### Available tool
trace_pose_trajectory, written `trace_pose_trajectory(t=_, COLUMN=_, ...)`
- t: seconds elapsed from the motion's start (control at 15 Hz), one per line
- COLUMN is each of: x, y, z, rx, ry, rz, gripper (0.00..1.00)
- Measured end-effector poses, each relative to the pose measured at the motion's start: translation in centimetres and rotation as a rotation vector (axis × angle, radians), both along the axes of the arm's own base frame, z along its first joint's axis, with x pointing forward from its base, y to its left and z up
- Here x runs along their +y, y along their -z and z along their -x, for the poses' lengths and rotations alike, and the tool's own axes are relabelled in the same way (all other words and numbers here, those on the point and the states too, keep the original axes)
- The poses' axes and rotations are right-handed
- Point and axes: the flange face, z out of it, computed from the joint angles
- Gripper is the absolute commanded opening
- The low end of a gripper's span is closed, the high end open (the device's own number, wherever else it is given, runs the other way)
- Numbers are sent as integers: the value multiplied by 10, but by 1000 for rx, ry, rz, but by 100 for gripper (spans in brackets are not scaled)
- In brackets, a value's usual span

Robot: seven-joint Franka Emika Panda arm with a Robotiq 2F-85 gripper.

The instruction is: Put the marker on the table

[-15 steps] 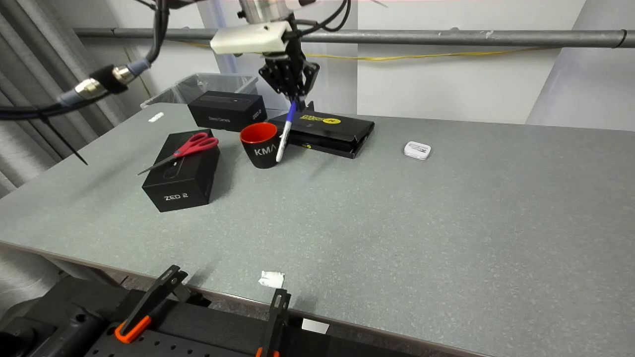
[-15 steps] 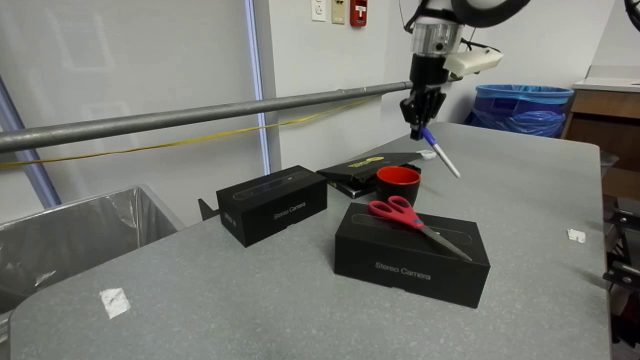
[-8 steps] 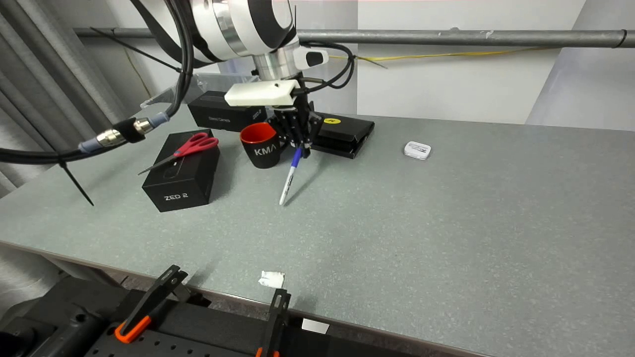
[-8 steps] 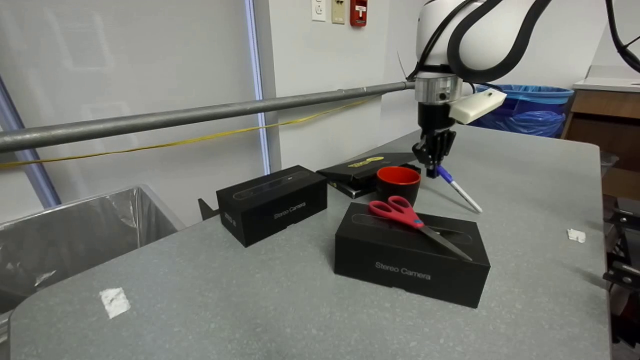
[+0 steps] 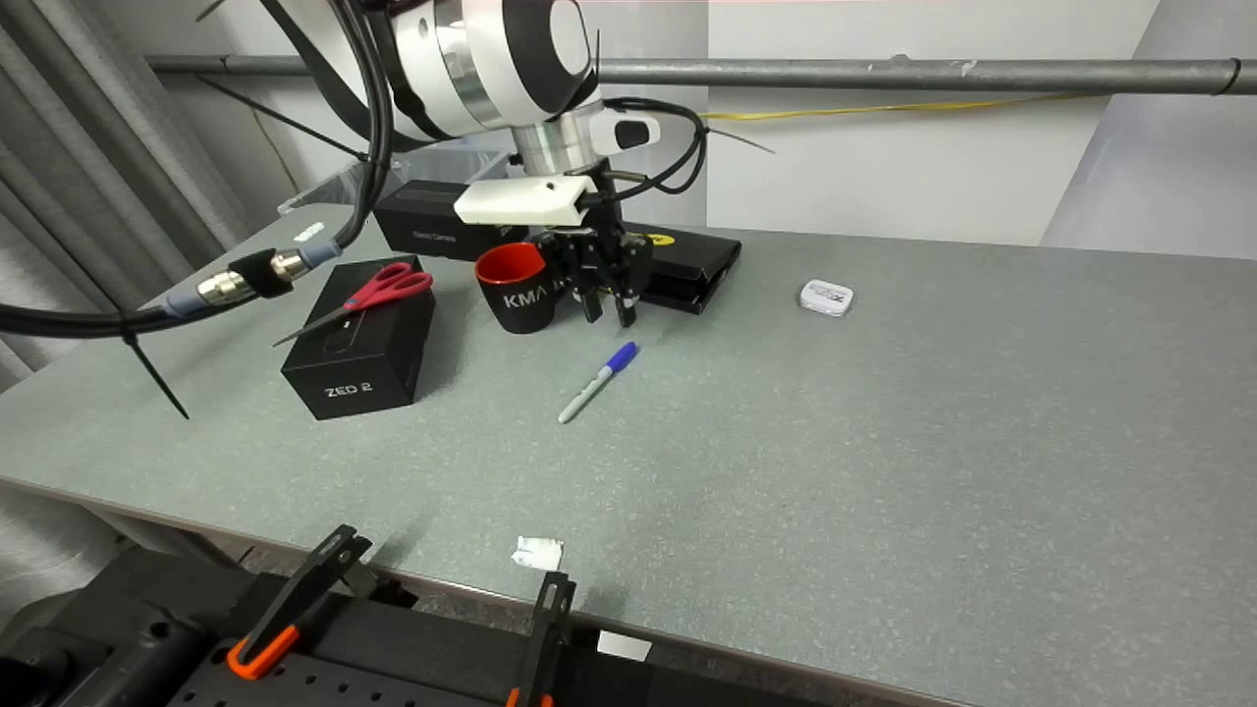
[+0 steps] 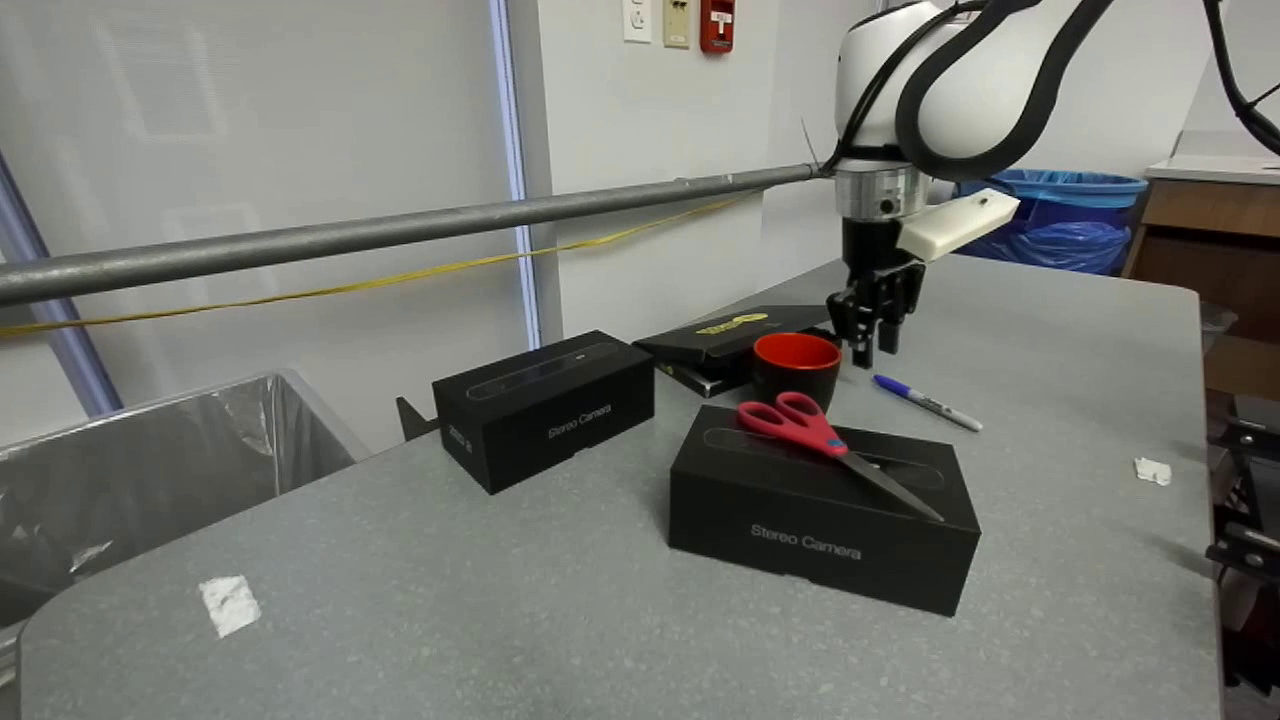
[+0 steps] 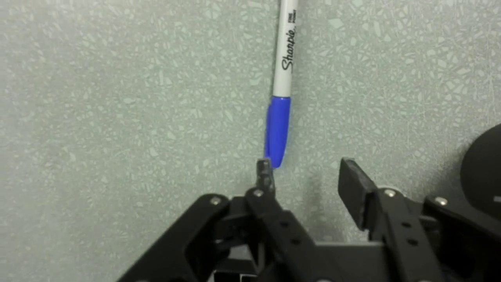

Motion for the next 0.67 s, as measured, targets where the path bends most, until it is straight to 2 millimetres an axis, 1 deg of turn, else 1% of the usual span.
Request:
trace_pose_trajectory(t=0.07, x=0, y=0, z=0, rx=-1, ry=4, rz=1, gripper=88)
trace_pose_trajectory(t=0.13, x=-1, y=0, z=0, rx=-2, ry=8, rz=1, gripper=97)
trace_pose_trajectory(t=0.2, x=-1, y=-1, z=-1, rx=-4, ry=11, rz=2, gripper=100)
trace_pose_trajectory(t=0.67, x=-3, y=-4, z=-4, rx=-13, ry=23, rz=1, gripper=100)
